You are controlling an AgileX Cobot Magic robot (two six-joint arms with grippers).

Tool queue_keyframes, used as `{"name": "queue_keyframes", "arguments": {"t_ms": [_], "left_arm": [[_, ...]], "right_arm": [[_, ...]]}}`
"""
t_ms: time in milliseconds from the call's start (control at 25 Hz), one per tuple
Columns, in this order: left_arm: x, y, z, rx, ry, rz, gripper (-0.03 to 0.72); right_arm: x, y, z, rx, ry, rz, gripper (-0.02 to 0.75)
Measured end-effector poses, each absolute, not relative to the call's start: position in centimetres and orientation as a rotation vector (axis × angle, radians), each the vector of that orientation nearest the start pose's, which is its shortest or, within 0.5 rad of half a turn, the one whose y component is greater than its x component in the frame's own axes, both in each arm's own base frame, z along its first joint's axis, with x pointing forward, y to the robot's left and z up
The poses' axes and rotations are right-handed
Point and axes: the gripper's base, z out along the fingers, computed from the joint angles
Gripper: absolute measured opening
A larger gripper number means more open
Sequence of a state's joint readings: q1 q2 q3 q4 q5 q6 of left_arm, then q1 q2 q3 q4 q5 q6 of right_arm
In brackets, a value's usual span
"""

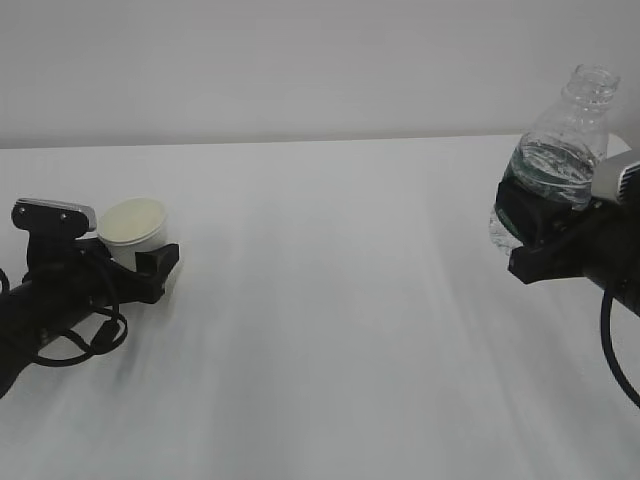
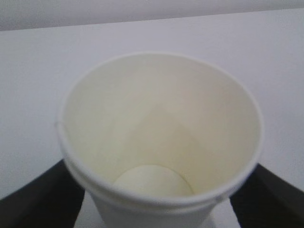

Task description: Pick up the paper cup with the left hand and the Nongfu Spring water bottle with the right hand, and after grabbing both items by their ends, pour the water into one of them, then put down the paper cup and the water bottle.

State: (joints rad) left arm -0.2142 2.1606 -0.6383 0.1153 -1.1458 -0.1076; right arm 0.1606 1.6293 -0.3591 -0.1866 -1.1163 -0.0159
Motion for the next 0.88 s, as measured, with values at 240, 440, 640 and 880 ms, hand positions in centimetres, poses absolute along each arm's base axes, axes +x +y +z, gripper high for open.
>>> {"name": "queue_keyframes", "arguments": {"t_ms": [240, 440, 640, 880], "left_arm": [[32.39, -7.86, 6.53, 0.197, 1.854, -0.277, 0.691], [32.87, -7.94, 6.52, 0.194, 1.843, -0.276, 0.691], [32.92, -7.95, 6.19, 0.194, 1.851, -0.276, 0.690], [32.92, -7.95, 6.19, 0.194, 1.851, -0.276, 0.648]], "right_arm": [[25.39, 5.66, 17.21, -0.341, 1.611, 0.186, 0.352], [25.39, 5.66, 17.21, -0.341, 1.611, 0.186, 0.352], [25.39, 5.66, 17.21, -0.341, 1.611, 0.186, 0.352], [25.39, 5.66, 17.21, -0.341, 1.611, 0.186, 0.352]]}}
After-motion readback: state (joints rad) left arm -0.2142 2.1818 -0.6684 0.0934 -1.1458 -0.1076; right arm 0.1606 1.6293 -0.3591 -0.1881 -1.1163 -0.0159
